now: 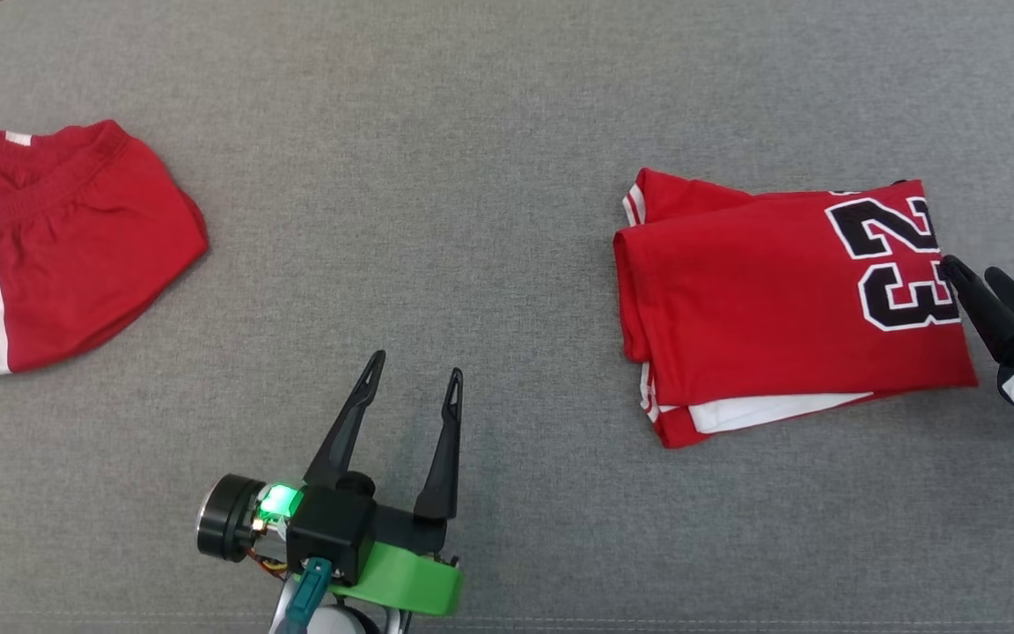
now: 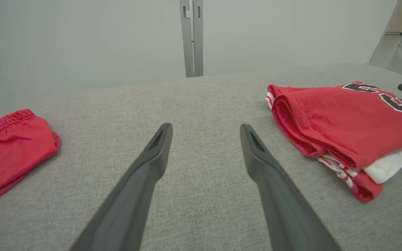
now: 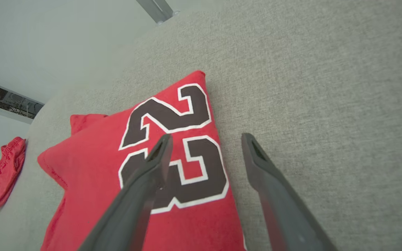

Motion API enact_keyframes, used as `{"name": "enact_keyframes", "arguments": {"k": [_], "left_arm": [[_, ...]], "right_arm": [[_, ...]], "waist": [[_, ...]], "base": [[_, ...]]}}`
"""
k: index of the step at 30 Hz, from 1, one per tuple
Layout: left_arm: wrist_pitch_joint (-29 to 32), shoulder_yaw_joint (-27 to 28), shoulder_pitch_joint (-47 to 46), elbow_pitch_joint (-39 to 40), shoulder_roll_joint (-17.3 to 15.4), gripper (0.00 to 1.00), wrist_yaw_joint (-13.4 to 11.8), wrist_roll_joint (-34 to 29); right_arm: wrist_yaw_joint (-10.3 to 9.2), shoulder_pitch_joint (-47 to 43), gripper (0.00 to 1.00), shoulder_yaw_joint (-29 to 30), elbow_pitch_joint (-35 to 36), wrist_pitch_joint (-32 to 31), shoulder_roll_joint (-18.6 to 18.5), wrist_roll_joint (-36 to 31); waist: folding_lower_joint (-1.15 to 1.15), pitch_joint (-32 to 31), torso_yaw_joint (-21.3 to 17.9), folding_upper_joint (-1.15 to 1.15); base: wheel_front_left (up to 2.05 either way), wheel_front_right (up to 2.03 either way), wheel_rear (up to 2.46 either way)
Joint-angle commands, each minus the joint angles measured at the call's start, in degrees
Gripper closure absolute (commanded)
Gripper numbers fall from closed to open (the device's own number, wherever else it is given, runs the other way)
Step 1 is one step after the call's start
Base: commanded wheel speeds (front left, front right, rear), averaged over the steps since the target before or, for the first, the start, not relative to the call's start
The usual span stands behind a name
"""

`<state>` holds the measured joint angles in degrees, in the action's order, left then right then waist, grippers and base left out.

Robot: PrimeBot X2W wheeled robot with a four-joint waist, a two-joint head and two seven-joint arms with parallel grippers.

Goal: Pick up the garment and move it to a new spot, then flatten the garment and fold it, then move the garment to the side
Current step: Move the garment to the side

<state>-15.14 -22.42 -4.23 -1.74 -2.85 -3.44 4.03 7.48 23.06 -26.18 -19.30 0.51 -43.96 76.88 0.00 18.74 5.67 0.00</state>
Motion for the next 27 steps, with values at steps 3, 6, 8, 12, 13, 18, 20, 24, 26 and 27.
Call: {"name": "enact_keyframes", "arguments": {"k": [3,6,8,12,13,18,20,24,26,27], "left_arm": [[0.0,-0.9,-1.8,-0.1,-0.1,0.0,0.5,0.4],[0.0,-1.6,-2.4,0.0,-0.1,0.0,0.8,0.1],[0.0,-2.1,-2.6,0.1,-0.1,0.0,1.0,-0.1],[0.0,-2.4,-3.2,0.5,-0.1,0.0,0.9,-0.1],[0.0,-2.3,-3.4,0.7,-0.1,0.0,0.9,-0.1],[0.0,-2.8,-4.5,3.3,-0.1,0.0,2.0,-0.6],[0.0,-2.9,-5.2,4.7,-0.1,0.0,2.4,-1.1],[0.0,-3.6,-7.6,6.9,-0.1,0.0,3.4,-2.8],[0.0,-4.0,-9.0,8.0,-0.1,0.0,3.8,-3.4],[0.0,-4.2,-9.7,8.6,-0.1,0.0,3.9,-3.6]], "right_arm": [[0.03,1.3,0.0,-1.7,-1.1,-0.5,-1.2,1.0],[0.03,1.9,0.0,-3.4,-2.1,-0.7,-1.4,1.0],[0.03,2.2,0.32,-4.9,-2.6,-1.1,-1.4,1.2],[0.03,2.8,1.0,-7.2,-1.7,-1.4,-2.3,1.5],[0.03,3.4,1.0,-7.3,-1.3,-0.5,-3.1,1.1],[0.02,8.2,1.0,-7.0,0.0,5.6,-7.3,-2.9],[0.02,11.0,1.0,-7.0,-0.6,8.3,-8.3,-5.0],[0.02,17.8,1.0,-6.8,-1.9,10.8,-10.3,-7.4],[0.02,20.5,1.0,-6.1,-2.8,11.5,-11.6,-7.6],[0.02,21.8,1.0,-5.9,-3.2,11.7,-12.2,-7.8]], "waist": [[0.0,3.0,2.3,0.0],[0.0,3.6,2.6,0.0],[0.0,4.0,2.9,0.0],[0.0,4.7,3.0,0.0],[0.0,5.0,3.0,0.0],[0.0,7.3,1.9,0.0],[0.0,8.7,1.2,0.0],[0.0,12.5,-0.1,0.0],[0.0,14.3,-0.4,0.0],[0.0,15.5,-0.6,0.0]], "base": [[0.0,0.0,0.0],[0.0,0.0,0.0],[0.0,0.0,0.0],[0.0,0.0,0.0],[0.0,0.0,0.0],[0.0,0.0,0.0],[0.0,0.0,0.0],[0.0,0.0,0.0],[0.0,0.0,0.0],[0.0,0.0,0.0]]}}
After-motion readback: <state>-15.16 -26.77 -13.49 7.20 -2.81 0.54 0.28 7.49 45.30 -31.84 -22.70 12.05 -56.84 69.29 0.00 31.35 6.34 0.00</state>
